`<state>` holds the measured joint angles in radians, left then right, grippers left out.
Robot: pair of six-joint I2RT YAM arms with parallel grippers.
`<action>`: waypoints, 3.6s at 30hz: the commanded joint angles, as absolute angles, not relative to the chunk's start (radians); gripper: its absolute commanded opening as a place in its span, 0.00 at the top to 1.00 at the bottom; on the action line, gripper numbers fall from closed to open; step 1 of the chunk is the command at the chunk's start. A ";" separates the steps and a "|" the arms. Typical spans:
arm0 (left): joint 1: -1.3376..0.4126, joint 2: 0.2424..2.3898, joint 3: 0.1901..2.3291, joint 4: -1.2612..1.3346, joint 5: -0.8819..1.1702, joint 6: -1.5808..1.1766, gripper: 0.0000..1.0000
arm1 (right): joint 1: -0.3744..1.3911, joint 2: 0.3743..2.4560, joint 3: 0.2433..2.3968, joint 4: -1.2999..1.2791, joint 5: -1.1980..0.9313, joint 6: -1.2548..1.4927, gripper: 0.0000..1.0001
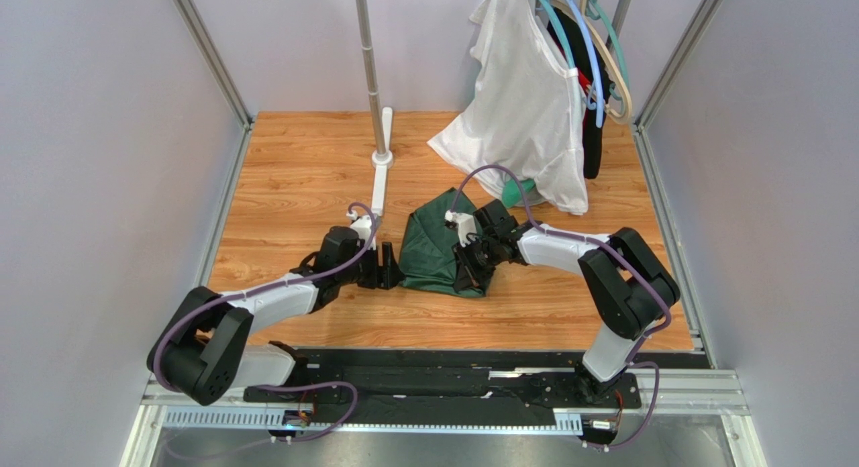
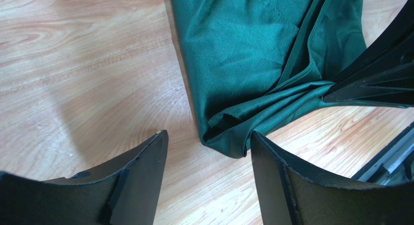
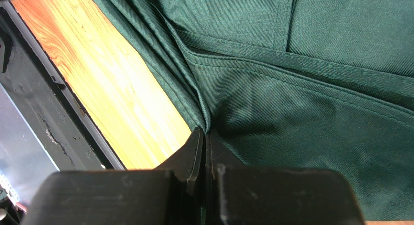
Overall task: Fold the napkin, place the utensils inside, and roll it up
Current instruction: Roll the napkin with the utensil
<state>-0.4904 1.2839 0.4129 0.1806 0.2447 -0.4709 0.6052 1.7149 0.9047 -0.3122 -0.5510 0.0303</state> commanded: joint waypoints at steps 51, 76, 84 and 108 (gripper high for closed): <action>-0.765 1.574 0.609 0.417 0.454 -0.129 0.46 | 0.515 1.942 1.054 -0.506 -0.887 -0.066 1.00; -0.765 1.715 0.650 0.330 0.377 -0.198 0.87 | 0.456 1.750 0.980 -0.463 -0.784 0.023 0.60; -0.764 1.750 0.669 0.298 0.414 -0.241 0.89 | 0.391 1.434 0.888 -0.450 -0.476 0.106 0.57; -0.627 1.786 0.663 0.244 0.566 -0.359 0.90 | 0.793 1.388 0.779 -0.267 -0.276 0.161 0.59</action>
